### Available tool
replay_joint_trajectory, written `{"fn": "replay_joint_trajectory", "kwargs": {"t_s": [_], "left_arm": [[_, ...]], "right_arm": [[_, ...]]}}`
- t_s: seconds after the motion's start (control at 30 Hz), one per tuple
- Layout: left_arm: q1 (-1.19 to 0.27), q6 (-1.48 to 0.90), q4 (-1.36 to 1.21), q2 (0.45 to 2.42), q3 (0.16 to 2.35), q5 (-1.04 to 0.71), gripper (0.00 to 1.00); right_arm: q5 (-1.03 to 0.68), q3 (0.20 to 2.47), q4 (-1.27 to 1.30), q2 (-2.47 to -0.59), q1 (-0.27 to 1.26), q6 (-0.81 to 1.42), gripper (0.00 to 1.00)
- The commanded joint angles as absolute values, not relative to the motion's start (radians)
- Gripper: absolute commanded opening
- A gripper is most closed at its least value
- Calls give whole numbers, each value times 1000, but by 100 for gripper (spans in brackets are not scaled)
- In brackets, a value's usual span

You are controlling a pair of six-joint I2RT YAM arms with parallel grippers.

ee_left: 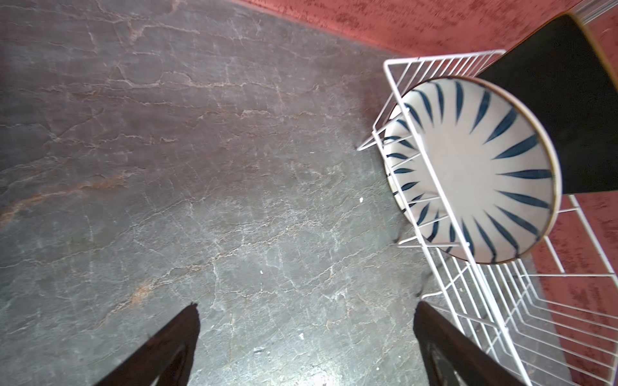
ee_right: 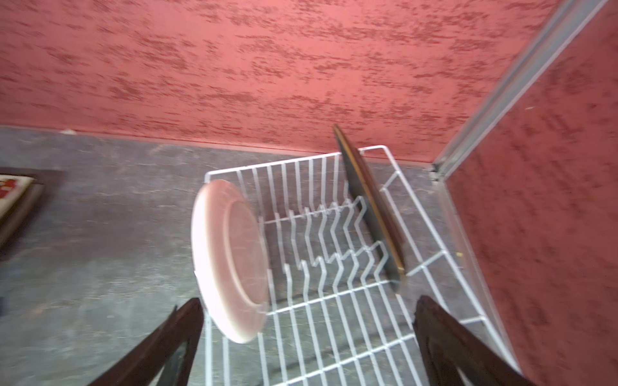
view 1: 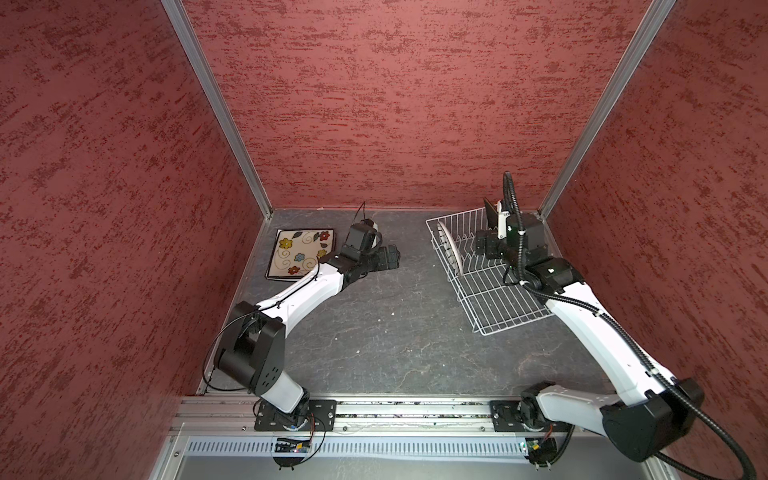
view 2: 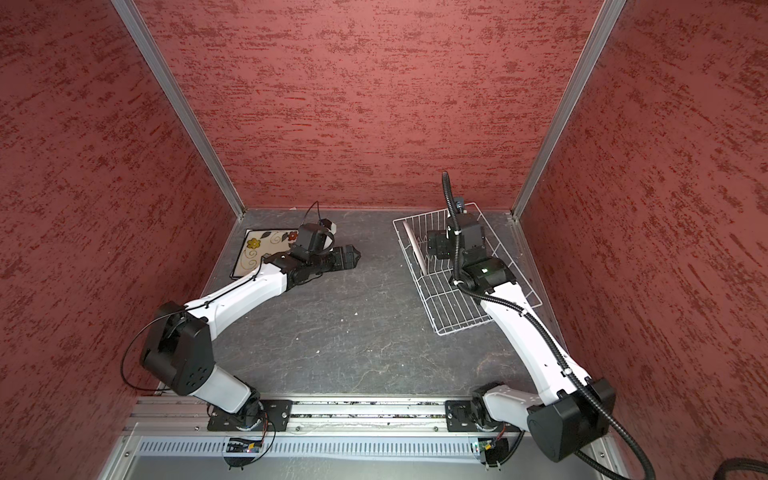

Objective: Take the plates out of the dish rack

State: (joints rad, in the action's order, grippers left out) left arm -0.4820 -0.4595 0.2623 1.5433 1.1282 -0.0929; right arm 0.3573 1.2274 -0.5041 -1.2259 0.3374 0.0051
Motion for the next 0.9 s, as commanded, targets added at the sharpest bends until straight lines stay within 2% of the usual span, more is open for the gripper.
{"fn": "replay_joint_trajectory", "kwargs": {"t_s": [0.0, 0.17, 0.27, 0.33, 0.53, 0.73, 0.87], "left_arm": [[-495, -500, 141, 1513, 1090, -139, 100], [-518, -525, 116, 1508, 1068, -158, 99], [-529, -534, 93, 1499, 1057, -189, 99], [-536, -534, 97, 1493, 1064, -213, 100], [-552, -548, 73, 1466, 1061, -240, 100], [-560, -556, 90, 1484, 1088, -256, 99], [-563, -568, 75, 1487, 1087, -278, 100]], "right_arm": [[412, 1221, -544, -1239, 304, -102, 99], [411, 1255, -579, -1287, 248, -171, 98], [393, 1273, -595, -1313, 208, -197, 85], [377, 1279, -595, -1332, 184, -212, 80], [365, 1335, -610, -1424, 122, -264, 79], [328, 1412, -621, -1521, 92, -288, 68], [309, 1450, -631, -1571, 83, -300, 66]]}}
